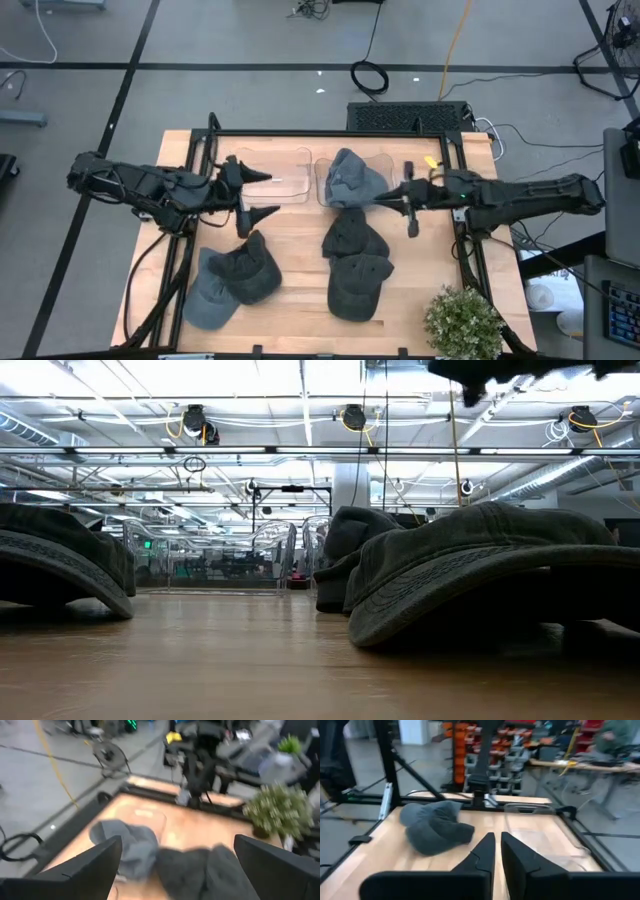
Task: Pick & Place hat
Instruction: Put the blue cap into the right transparent bin
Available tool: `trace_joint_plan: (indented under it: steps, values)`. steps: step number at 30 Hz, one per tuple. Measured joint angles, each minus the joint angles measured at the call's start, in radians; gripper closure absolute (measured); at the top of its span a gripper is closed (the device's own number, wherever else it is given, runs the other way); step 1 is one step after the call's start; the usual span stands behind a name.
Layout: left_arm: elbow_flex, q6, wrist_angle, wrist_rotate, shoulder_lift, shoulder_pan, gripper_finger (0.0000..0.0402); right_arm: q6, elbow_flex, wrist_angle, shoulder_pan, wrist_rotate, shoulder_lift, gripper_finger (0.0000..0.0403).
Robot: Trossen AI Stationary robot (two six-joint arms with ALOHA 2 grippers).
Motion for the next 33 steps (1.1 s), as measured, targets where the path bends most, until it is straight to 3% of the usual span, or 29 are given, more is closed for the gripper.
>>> trace_joint_plan:
  steps: [10,15,19,26,33]
  values:
    - [0.0,-0.165,-0.252,0.205,0.055,-0.028,0.0007,0.049,-0.346,0.067,0.056,0.179,-0.372,0.039]
    - [0.0,-0.296,-0.323,0.417,0.146,-0.078,0.0007,0.025,-0.396,0.073,0.056,0.178,-0.502,0.0392]
    - [0.0,-0.474,-0.354,0.532,0.235,-0.157,0.0007,0.005,-0.397,0.072,0.056,0.174,-0.558,0.039]
    - [0.0,-0.8,-0.36,0.605,0.397,-0.3,0.0007,0.027,-0.397,0.027,0.056,0.172,-0.57,0.0391]
    - [0.0,-1.092,-0.516,0.645,0.512,-0.402,0.0007,0.056,-0.397,0.006,0.056,0.171,-0.559,0.0391]
